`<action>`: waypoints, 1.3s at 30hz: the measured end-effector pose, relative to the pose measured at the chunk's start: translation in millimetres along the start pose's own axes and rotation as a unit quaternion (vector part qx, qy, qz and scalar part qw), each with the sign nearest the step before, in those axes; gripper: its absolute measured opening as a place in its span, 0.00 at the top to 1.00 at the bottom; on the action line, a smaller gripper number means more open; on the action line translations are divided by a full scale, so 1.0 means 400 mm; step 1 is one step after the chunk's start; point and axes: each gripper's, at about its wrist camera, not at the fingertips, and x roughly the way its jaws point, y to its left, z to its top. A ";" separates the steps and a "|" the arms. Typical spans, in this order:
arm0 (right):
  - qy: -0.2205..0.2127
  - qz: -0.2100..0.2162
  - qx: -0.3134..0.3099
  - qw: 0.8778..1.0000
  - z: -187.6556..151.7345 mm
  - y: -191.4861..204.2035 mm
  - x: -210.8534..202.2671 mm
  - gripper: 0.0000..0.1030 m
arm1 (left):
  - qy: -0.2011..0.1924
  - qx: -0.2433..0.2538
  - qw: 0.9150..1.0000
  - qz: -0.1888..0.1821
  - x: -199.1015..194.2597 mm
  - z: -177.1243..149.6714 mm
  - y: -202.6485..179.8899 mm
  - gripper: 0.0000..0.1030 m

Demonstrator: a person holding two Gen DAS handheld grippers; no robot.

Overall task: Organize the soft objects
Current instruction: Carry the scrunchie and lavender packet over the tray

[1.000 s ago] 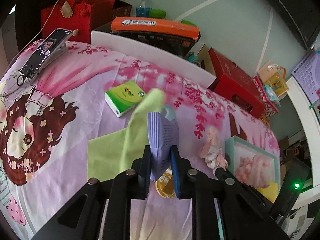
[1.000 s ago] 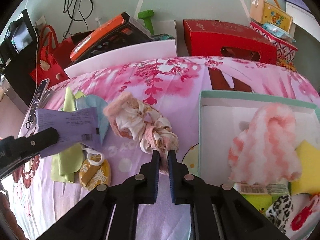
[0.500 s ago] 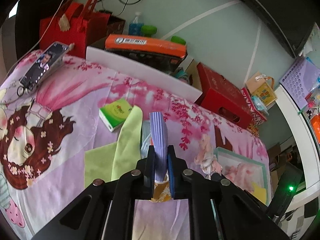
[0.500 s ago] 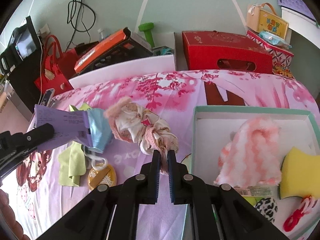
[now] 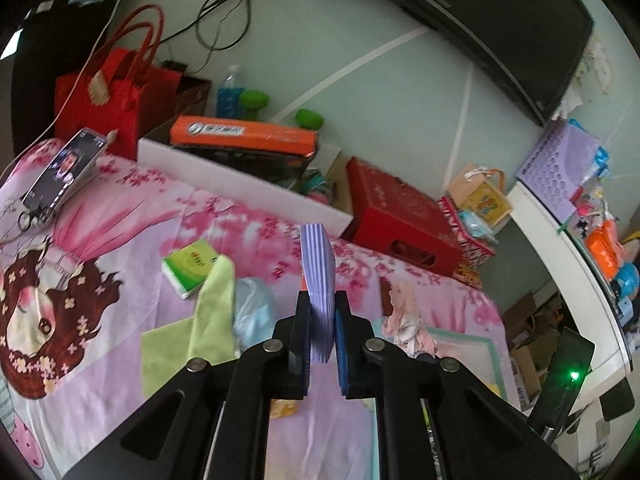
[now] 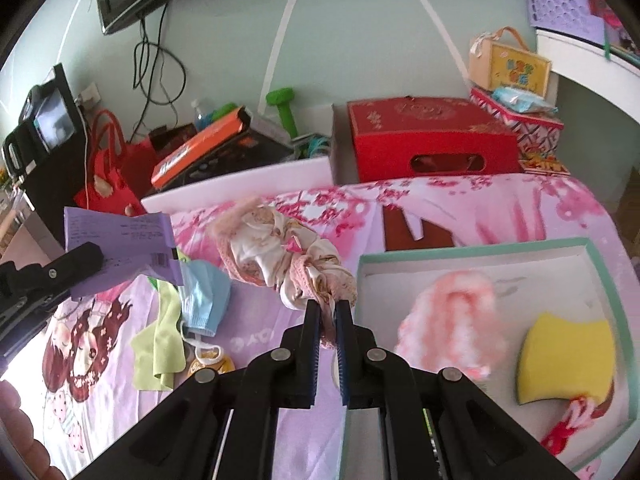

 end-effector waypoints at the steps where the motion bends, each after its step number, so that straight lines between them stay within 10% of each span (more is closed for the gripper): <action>1: -0.005 -0.004 0.004 1.000 0.003 -0.008 -0.010 0.92 | -0.002 0.004 1.000 -0.007 0.000 0.000 -0.011 0.90; 30: -0.016 -0.157 0.187 0.970 -0.045 -0.467 -0.160 0.92 | 0.084 0.143 0.970 -0.179 0.153 -0.197 -0.406 0.90; 39: 0.004 -0.189 0.205 0.960 -0.067 -0.535 -0.141 0.92 | 0.136 0.133 0.967 -0.168 0.246 -0.259 -0.397 0.90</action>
